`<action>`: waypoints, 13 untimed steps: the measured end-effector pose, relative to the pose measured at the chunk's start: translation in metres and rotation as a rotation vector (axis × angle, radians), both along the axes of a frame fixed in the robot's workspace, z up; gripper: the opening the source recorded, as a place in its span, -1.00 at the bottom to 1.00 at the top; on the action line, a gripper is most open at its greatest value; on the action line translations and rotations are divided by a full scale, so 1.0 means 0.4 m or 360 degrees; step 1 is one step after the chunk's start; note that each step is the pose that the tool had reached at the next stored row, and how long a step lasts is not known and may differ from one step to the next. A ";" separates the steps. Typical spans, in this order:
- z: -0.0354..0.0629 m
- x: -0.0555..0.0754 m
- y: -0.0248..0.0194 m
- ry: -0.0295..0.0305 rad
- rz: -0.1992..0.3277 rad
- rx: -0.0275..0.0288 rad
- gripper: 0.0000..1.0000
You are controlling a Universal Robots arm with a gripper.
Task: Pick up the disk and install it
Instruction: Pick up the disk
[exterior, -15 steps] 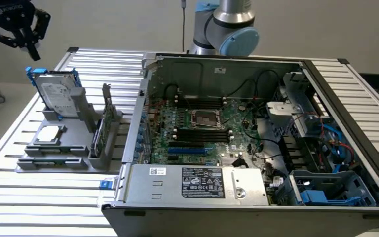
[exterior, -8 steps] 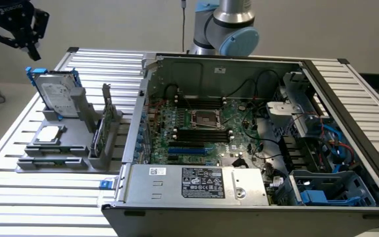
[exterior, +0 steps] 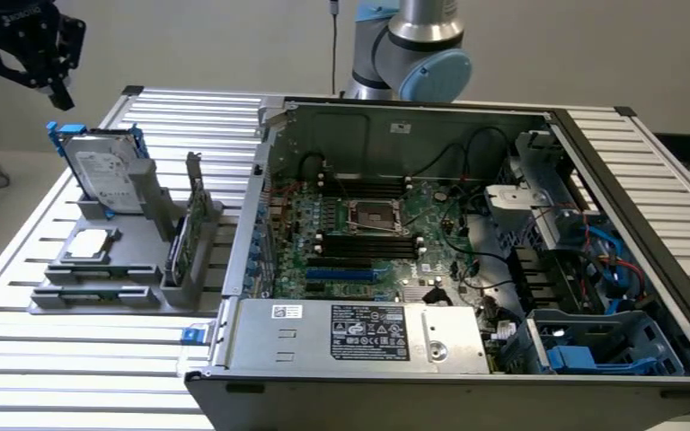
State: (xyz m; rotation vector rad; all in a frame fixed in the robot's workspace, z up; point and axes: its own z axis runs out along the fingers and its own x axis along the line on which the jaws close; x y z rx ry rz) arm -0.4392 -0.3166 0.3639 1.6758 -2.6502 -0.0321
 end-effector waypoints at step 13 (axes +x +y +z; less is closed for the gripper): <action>0.000 0.000 0.000 0.00000 0.0374 0.00001 -0.79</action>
